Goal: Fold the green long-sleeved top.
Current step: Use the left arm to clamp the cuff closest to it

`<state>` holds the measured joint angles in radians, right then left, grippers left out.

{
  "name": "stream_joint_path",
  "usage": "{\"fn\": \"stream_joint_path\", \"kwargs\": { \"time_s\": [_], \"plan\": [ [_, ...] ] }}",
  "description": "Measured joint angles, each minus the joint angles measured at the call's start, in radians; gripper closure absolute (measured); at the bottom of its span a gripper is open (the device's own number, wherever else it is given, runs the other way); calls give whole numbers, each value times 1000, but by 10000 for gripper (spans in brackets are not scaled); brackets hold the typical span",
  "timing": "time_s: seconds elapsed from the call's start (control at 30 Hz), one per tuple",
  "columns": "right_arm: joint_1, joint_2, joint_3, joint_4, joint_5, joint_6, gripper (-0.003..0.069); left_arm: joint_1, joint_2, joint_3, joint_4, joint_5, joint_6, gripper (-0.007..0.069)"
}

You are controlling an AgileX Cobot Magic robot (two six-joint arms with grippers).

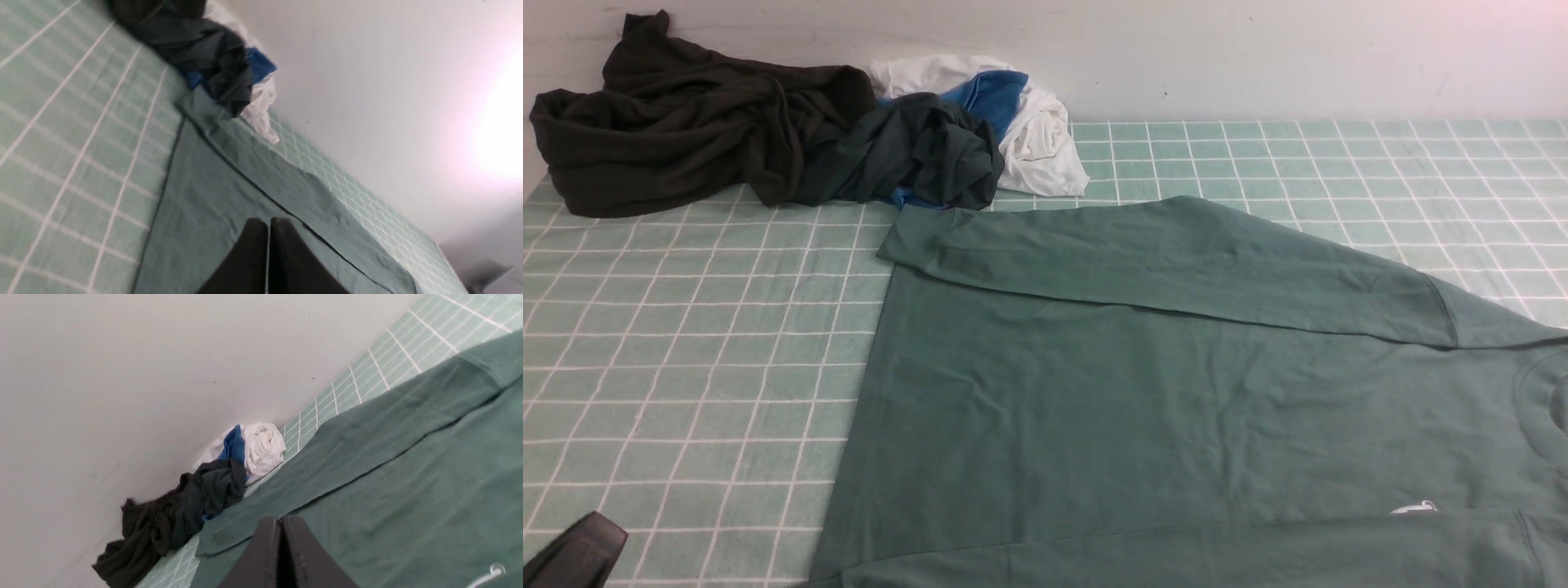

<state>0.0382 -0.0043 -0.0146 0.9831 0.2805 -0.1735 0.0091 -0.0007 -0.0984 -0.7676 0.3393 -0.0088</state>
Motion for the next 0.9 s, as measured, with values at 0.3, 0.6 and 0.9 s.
{"fn": "stream_joint_path", "kwargs": {
  "time_s": [0.3, 0.6, 0.9],
  "plan": [
    [0, 505, -452, -252, 182, -360, 673, 0, 460, -414, 185, 302, 337, 628],
    [184, 945, -820, -474, 764, -354, 673, -124, 879, -711, 485, 710, 493, 613],
    [395, 1021, -806, -742, 959, -181, 673, -434, 1188, -711, 626, 731, 496, 452]
  ]
}}
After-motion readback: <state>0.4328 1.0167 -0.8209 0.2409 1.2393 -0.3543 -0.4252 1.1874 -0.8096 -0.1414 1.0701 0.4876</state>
